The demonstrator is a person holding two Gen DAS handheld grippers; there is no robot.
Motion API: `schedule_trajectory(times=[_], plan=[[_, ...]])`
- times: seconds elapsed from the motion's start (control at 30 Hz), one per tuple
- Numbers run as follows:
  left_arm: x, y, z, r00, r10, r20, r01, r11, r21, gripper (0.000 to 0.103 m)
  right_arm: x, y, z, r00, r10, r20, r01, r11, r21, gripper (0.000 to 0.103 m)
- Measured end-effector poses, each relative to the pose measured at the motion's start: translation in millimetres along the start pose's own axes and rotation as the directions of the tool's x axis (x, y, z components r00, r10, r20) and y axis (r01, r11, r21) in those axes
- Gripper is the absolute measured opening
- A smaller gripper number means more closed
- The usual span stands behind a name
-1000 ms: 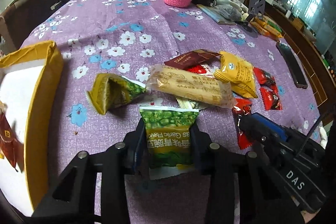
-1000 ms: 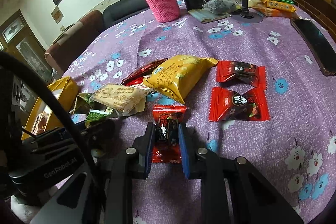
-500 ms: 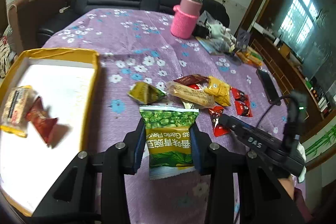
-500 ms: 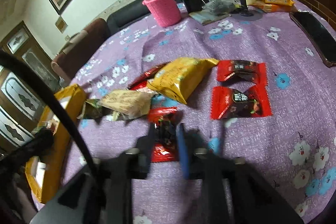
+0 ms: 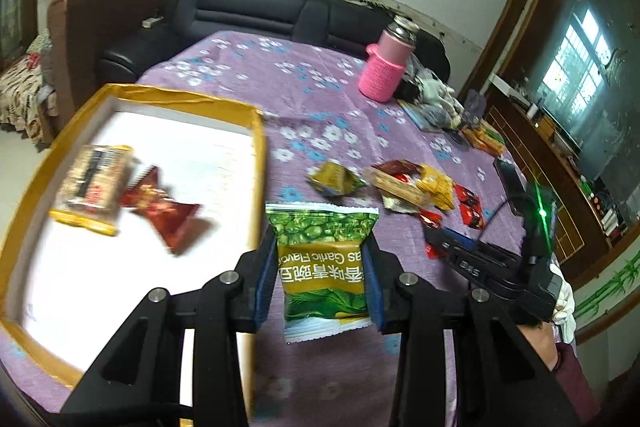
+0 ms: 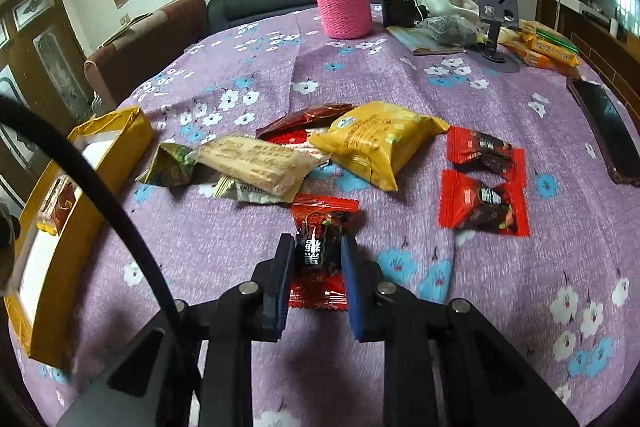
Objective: Organize snacks
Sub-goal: 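Carry both packets into the white box and release them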
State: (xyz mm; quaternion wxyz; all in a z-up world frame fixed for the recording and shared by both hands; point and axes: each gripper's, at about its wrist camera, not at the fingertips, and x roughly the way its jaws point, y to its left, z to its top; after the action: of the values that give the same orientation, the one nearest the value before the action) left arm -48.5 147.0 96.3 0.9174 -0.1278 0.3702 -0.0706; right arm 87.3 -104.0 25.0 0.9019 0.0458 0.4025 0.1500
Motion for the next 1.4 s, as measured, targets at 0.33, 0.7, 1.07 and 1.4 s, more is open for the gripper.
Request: schedule_trajectory(times=[0.33,0.7,1.07,1.4], plan=[[-29.9,70.4,-3.0,0.995,0.082,0.055,-0.075,0.99,-0.116,0.04,-51.2,40.1,5.2,0.984,0.172,0.057,-0.172,0.985,-0.002,0.022],[-20.6,139.9,-7.5,0.949,0.314,-0.001,-0.311,0.939,-0.144,0.04,-34.0,183.3,-6.6,0.907,0.408,-0.106,-0.421,0.891,-0.172,0.021],[-9.9,158.7,-11.1,0.958,0.282,-0.044,-0.286,0.944,-0.167,0.041,10.6,250.9,-26.5,0.888,0.392,-0.24,-0.446,0.861,-0.246,0.022],[-28.8,151.8,-2.9,0.976,0.219,-0.004,-0.215,0.953,-0.213,0.058,6.4,256.0,-33.5,0.894,0.387,-0.224,-0.438,0.858,-0.269,0.023]])
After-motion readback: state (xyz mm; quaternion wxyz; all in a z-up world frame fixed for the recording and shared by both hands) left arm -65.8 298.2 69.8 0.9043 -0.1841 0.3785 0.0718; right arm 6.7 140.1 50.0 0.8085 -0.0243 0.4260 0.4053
